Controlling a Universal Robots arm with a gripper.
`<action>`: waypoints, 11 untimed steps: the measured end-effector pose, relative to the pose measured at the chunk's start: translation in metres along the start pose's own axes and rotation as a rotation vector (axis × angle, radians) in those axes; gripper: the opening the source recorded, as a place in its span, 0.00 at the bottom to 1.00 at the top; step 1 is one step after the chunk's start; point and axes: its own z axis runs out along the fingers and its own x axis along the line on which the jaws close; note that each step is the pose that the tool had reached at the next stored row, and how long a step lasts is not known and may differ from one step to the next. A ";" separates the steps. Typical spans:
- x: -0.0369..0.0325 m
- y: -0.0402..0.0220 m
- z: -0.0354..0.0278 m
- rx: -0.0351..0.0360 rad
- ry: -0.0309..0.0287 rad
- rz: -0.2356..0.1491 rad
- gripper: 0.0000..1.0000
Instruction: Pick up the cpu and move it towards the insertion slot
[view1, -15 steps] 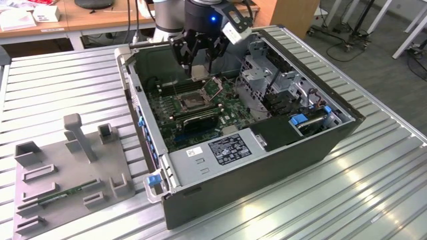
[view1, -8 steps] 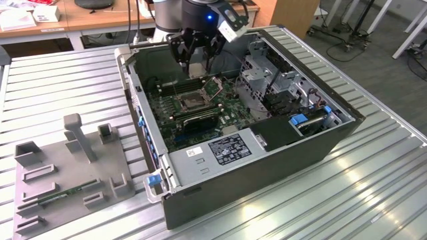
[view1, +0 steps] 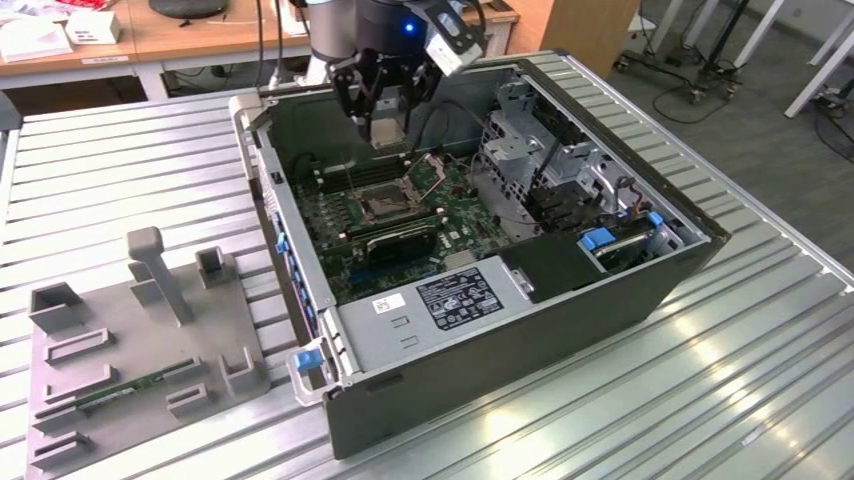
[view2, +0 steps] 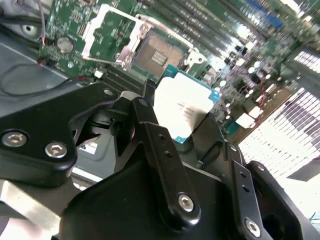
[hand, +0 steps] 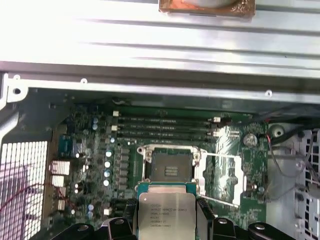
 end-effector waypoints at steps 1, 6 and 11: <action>-0.0001 0.0023 0.0005 0.0000 -0.0001 0.000 0.55; -0.0003 0.0085 0.0015 0.0000 0.0000 0.000 0.55; -0.0009 0.0102 0.0020 0.0000 0.0000 0.000 0.55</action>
